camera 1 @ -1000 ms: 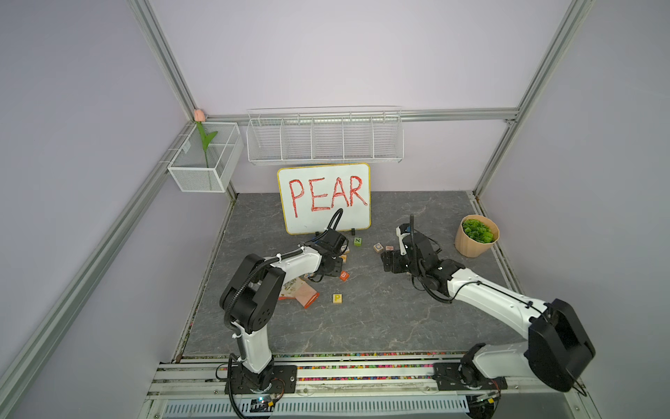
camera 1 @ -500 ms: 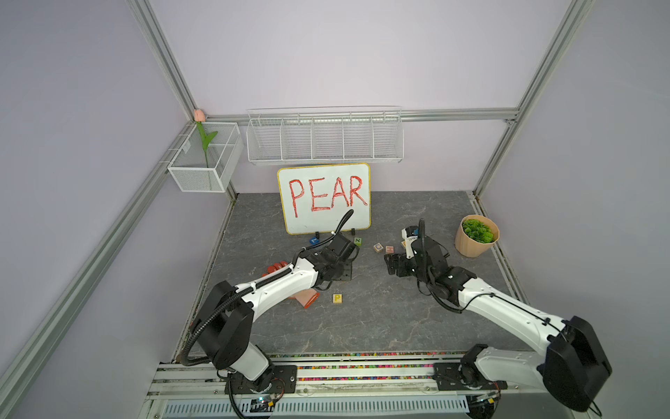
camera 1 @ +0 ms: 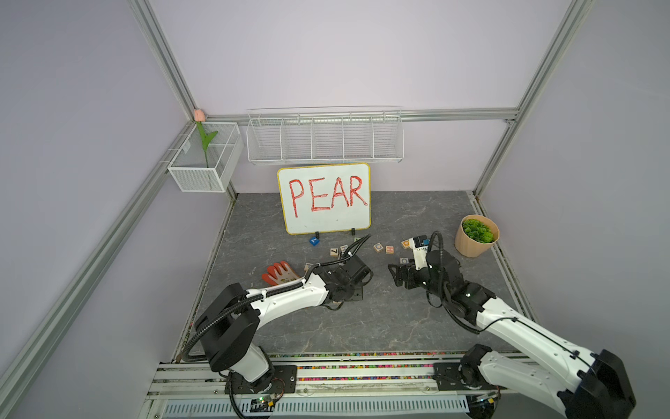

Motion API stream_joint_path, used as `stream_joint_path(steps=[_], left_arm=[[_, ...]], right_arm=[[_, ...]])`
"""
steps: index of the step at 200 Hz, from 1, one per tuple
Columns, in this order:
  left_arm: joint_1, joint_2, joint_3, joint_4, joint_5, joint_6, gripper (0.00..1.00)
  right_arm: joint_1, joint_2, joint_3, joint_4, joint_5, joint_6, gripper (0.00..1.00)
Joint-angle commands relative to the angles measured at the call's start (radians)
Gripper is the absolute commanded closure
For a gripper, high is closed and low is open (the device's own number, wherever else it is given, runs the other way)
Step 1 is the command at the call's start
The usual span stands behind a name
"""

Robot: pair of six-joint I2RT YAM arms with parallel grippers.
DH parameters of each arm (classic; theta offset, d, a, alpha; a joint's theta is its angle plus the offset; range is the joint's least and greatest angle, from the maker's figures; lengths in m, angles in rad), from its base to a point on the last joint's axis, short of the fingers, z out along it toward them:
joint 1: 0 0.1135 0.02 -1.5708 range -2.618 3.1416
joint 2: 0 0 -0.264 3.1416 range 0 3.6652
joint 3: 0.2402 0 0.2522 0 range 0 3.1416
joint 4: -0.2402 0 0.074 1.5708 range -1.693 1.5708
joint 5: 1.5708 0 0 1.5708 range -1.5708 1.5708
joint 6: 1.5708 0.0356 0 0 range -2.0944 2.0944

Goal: Spell the uppercase word “pear” with letter blocks
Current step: Place the letter block at the center of the board.

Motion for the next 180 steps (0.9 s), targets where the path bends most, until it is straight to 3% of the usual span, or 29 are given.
stream_joint_path(steps=[1, 180], left_arm=[[-0.008, 0.017, -0.039, 0.018, -0.016, -0.059, 0.77], [-0.005, 0.143, 0.017, 0.013, -0.042, 0.01, 0.73]], right_arm=[[0.008, -0.039, -0.042, -0.027, -0.011, 0.006, 0.11], [0.016, -0.07, -0.036, -0.075, 0.052, 0.016, 0.11]])
